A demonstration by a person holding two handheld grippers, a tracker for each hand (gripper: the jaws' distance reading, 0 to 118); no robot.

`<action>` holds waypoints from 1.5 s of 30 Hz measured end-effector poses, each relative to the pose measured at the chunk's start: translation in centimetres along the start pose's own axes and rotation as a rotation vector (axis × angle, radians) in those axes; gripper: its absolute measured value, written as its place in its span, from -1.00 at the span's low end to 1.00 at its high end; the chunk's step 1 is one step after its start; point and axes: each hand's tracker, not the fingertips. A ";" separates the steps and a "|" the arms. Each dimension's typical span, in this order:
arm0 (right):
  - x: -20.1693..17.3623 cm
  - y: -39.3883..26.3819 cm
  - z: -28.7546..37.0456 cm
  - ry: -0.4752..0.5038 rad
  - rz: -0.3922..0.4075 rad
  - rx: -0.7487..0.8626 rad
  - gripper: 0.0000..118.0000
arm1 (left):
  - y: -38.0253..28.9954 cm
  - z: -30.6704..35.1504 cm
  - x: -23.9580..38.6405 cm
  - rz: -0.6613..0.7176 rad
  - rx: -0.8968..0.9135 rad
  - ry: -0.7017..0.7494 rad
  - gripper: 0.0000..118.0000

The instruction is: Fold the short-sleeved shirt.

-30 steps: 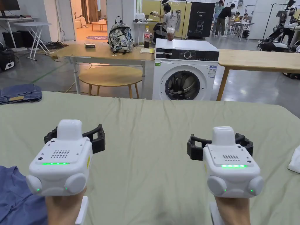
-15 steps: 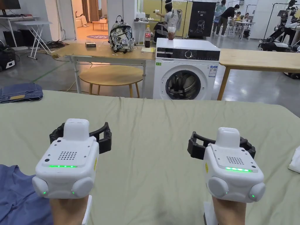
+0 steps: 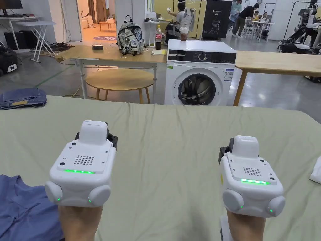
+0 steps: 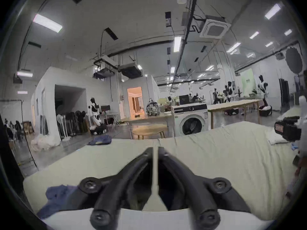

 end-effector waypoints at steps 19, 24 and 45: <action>-2.1 -0.4 0.5 0.071 0.018 -0.041 -1.00 | -1.5 0.3 -8.1 0.115 -0.176 0.028 -1.00; -3.7 -0.9 0.4 0.118 0.032 -0.059 -1.00 | -3.1 1.6 -15.1 0.163 -0.296 0.089 -1.00; -5.7 -4.6 -1.2 0.181 0.084 -0.171 -1.00 | -16.6 -0.8 -28.4 0.306 -0.958 0.051 0.11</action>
